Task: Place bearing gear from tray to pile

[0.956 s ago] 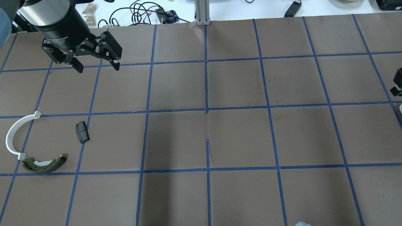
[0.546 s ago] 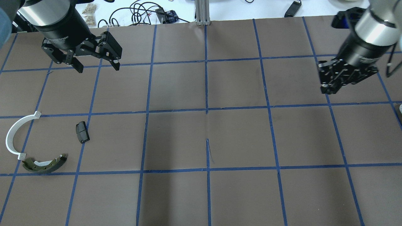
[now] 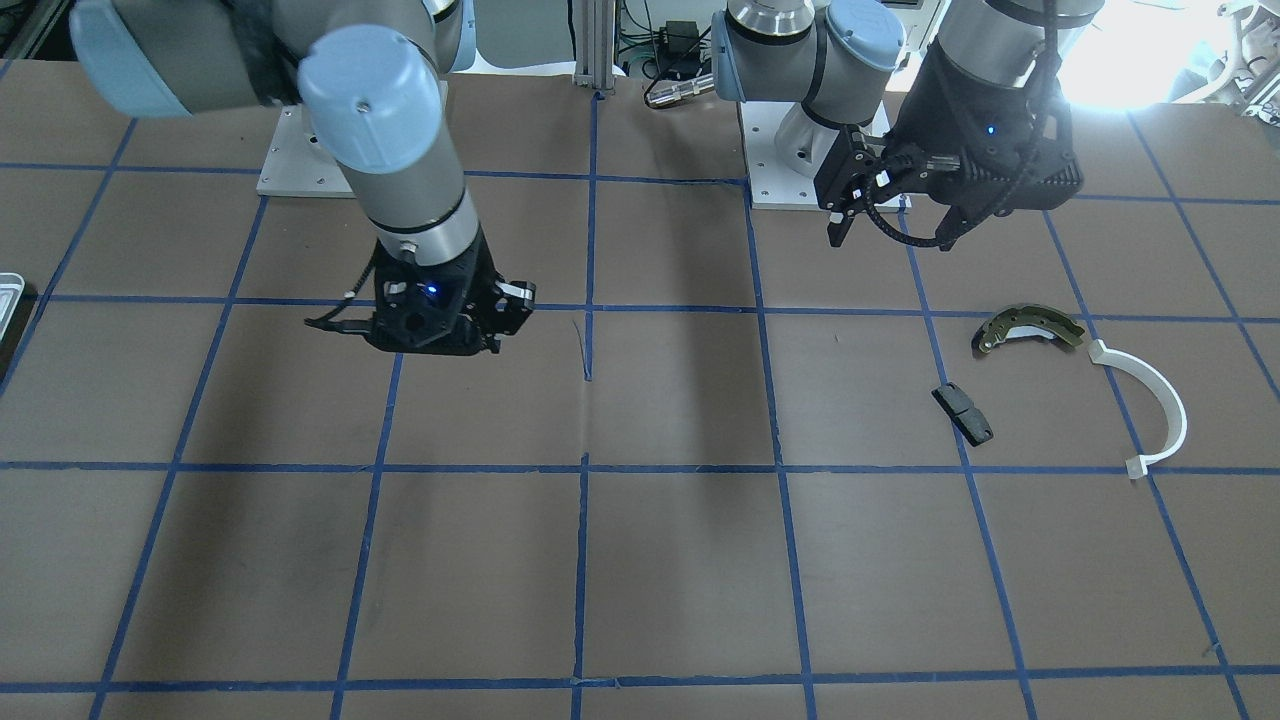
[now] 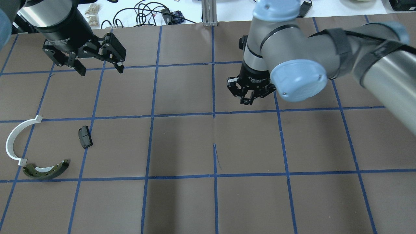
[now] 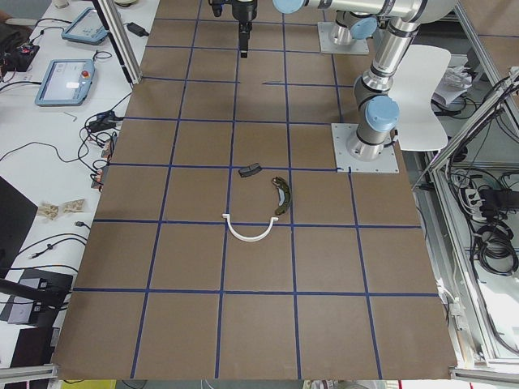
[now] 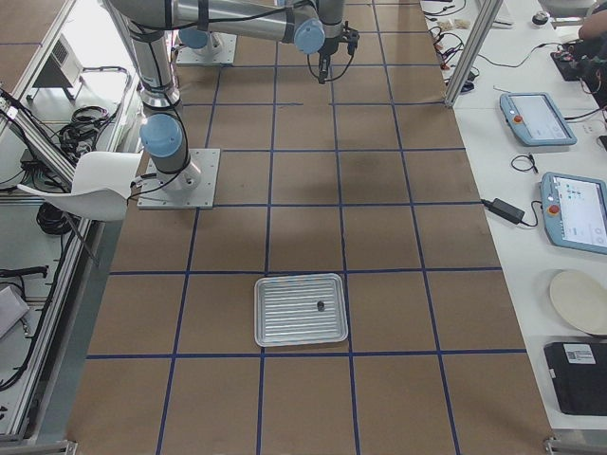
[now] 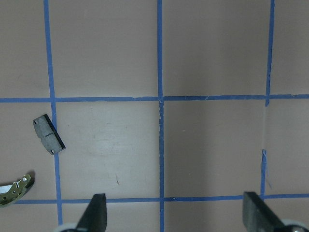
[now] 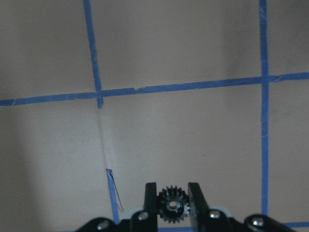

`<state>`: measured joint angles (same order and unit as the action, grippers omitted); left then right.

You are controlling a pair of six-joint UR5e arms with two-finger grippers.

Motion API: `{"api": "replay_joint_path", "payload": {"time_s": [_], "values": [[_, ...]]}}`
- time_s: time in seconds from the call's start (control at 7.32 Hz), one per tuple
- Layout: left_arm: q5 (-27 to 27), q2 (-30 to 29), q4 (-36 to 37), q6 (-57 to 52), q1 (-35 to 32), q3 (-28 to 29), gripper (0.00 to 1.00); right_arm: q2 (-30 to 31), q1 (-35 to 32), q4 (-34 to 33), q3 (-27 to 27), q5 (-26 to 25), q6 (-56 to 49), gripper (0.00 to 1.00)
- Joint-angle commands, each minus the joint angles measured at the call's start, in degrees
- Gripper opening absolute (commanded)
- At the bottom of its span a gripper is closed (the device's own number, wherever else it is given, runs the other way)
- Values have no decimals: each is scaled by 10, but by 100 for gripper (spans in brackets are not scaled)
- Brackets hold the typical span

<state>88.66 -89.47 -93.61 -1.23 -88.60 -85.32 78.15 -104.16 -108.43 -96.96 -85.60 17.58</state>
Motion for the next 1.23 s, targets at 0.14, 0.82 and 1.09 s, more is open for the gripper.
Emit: {"api": "replay_joint_path", "payload": {"time_s": [0.14,0.82,1.09], "values": [[-1,-1,0,0,0,0,100,-112,-71,-139,2,1,21,13],[0,0,0,-2,0,-2,100,-159,-89,-182,8,7,83,100],[-1,-1,1,-3,1,-2,100,-136,-70,-171,42,-6,59,100]]}}
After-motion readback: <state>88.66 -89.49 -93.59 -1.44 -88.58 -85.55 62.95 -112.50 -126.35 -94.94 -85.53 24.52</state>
